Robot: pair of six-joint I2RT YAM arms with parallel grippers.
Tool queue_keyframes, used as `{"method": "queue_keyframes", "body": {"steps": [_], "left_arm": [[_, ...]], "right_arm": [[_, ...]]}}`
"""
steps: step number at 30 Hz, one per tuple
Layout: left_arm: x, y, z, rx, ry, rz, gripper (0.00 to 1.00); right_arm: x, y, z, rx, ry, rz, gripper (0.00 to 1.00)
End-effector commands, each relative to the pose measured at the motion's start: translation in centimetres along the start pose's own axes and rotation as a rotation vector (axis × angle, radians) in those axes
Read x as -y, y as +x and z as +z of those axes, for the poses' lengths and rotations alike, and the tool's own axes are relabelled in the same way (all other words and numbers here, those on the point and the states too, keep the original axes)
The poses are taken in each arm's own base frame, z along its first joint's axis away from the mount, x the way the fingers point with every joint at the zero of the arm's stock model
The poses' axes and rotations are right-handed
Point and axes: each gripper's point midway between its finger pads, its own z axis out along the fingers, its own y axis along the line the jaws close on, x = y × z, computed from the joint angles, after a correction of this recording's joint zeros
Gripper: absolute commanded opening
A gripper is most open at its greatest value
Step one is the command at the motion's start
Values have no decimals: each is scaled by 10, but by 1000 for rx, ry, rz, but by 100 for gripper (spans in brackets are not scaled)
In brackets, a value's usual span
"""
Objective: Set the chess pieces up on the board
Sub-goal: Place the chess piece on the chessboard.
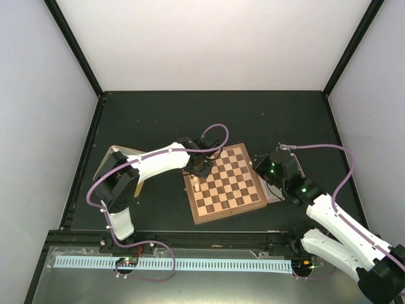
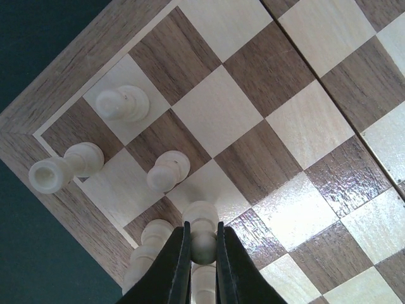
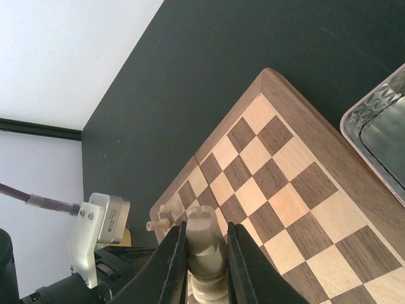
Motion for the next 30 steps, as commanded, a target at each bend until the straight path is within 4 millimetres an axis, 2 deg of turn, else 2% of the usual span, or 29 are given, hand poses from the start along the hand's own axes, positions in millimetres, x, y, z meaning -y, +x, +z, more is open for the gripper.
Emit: {"method": "queue_keyframes", "body": {"steps": [1, 14, 20, 27, 30], "left_arm": [[5, -9, -1, 9, 20, 9, 6], [5, -9, 4, -8, 8, 33, 15], [7, -12, -2, 4, 19, 38, 24], [5, -13, -7, 15, 17, 32, 25], [5, -20, -21, 56, 29, 25, 28]], "right_arm": [[0, -9, -3, 42, 8, -3, 14], [0, -11, -5, 48, 11, -5, 15], [-2, -11, -6, 48, 9, -7, 15], [-4, -11, -6, 44, 3, -13, 15], [-7, -12, -6, 44, -7, -39, 15]]}}
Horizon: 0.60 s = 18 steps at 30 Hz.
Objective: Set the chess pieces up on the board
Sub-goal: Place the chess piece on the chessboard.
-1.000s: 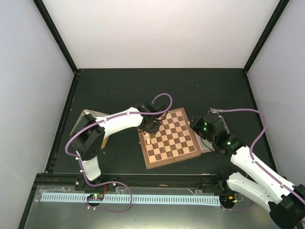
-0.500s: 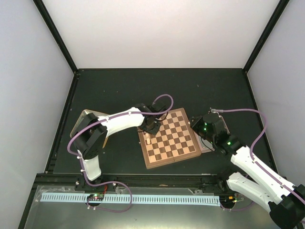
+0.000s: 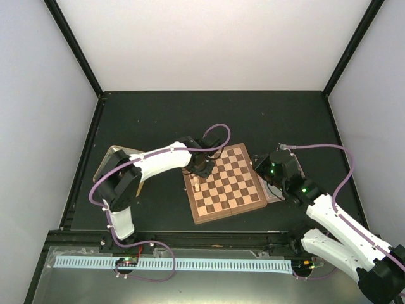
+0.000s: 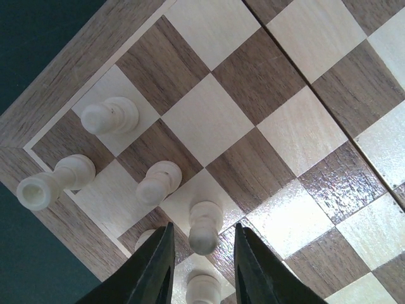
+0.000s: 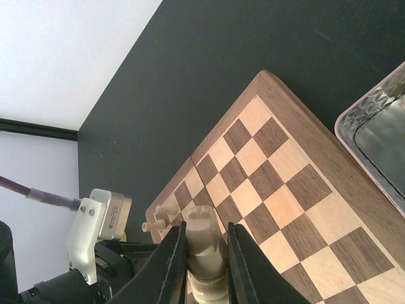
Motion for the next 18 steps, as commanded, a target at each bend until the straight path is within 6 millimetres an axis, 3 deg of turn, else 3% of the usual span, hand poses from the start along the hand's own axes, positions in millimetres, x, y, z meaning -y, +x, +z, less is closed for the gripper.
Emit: {"method": "queue_keyframes", "body": {"steps": [1, 7, 12, 16, 18], "left_arm": [[2, -21, -33, 90, 34, -8, 30], [11, -48, -92, 305, 169, -39, 39], [40, -62, -154, 599, 458, 2, 52], [56, -55, -188, 766, 636, 69, 66], [60, -48, -193, 804, 685, 96, 71]], "right_arm": [[-13, -12, -6, 42, -31, -48, 15], [-50, -6, -7, 11, -209, -170, 14], [-82, 9, -5, -88, -373, -101, 13], [-101, 27, 3, -235, -440, 50, 12], [-107, 34, 5, -298, -455, 119, 12]]}}
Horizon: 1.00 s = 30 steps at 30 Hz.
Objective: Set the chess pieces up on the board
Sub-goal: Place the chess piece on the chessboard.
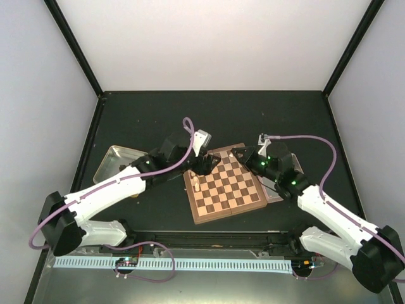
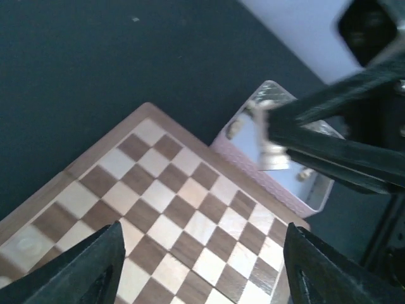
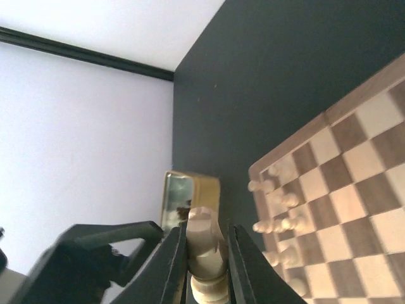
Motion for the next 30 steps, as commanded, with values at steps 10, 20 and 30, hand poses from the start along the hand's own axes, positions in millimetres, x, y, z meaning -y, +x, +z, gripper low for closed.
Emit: {"method": "queue_keyframes", "body": {"steps": [10, 20, 30], "left_arm": [[63, -19, -12, 156, 388, 62, 68], [60, -31, -5, 173, 349, 70, 38], [50, -33, -11, 211, 279, 174, 2]], "right_arm": [[-49, 24, 7, -211, -199, 271, 13], [-52, 33, 2, -263, -216, 266, 13], [-57, 30, -4, -240, -236, 102, 41]]}}
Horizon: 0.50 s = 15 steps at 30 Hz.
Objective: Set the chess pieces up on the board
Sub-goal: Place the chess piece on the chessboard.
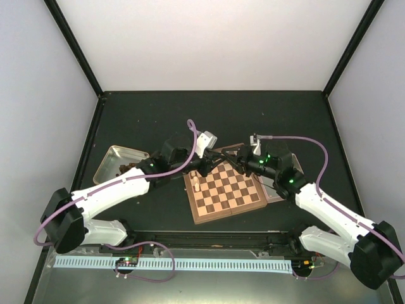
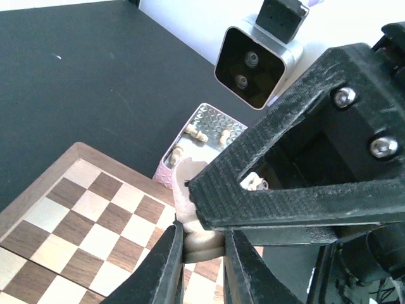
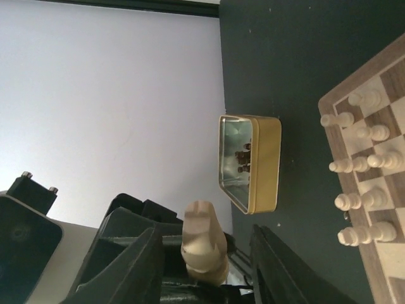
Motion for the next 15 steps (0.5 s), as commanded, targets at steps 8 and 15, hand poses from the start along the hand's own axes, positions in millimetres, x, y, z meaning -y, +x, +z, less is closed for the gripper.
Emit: {"method": "queue_keyframes", "body": {"steps": [8, 15], "left_arm": [[43, -12, -30, 40, 169, 342, 1], [65, -13, -44, 79, 280, 435, 2]], "right_arm": [[-57, 5, -37, -68, -120, -427, 63], [-57, 42, -44, -325, -150, -572, 60]]}}
